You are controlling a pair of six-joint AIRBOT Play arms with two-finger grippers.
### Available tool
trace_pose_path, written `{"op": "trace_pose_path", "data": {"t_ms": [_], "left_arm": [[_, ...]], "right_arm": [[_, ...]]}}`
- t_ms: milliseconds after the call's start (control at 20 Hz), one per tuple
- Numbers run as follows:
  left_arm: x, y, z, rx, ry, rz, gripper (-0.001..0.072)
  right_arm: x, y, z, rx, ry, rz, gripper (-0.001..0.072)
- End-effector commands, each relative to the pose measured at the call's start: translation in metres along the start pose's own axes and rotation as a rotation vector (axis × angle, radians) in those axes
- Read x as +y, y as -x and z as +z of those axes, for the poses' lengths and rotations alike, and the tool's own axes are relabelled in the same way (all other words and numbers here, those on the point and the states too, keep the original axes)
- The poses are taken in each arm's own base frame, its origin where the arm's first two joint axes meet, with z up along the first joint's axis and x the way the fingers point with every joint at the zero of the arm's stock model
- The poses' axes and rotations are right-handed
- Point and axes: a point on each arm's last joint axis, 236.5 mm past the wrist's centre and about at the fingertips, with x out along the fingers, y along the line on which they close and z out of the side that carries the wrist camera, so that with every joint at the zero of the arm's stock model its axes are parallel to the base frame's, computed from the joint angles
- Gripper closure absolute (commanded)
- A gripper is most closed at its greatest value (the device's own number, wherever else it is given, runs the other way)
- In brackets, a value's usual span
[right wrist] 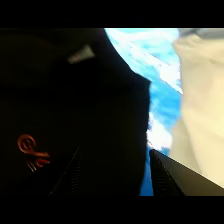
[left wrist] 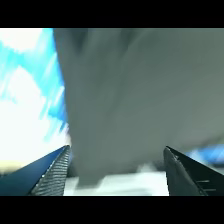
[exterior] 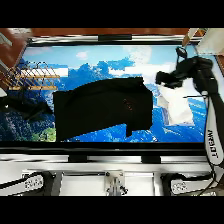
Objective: Fold the shirts.
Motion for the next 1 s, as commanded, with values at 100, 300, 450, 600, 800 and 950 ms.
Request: {"op": "trace_pose_path", "data": {"t_ms": [100, 300, 450, 600, 800, 950], "left_arm": [[0.032, -0.039, -0.101, 0.250, 0.102, 0.030, 0.0008], [0.025, -0.072, -0.117, 0.240, 0.139, -0.050, 0.0009], [0.012, -0.084, -0.098, 0.143, 0.175, -0.126, 0.0009], [0.013, -0.086, -0.083, 0.078, 0.181, -0.126, 0.0011], [0.011, -0.089, -0.077, 0.051, 0.166, -0.115, 0.0131], [-0.001, -0.095, -0.066, 0.004, 0.138, -0.114, 0.0372]], "right_arm": [[-0.035, 0.011, -0.080, 0.325, -0.013, 0.085, 0.0171], [-0.032, -0.004, -0.079, 0.291, -0.020, 0.092, 0.0171], [-0.029, -0.011, -0.076, 0.275, -0.015, 0.091, 0.0171], [-0.027, -0.013, -0.078, 0.282, -0.014, 0.094, 0.0171], [-0.027, -0.013, -0.078, 0.283, -0.016, 0.095, 0.0171], [-0.020, -0.015, -0.091, 0.341, -0.001, 0.101, 0.0159]]}}
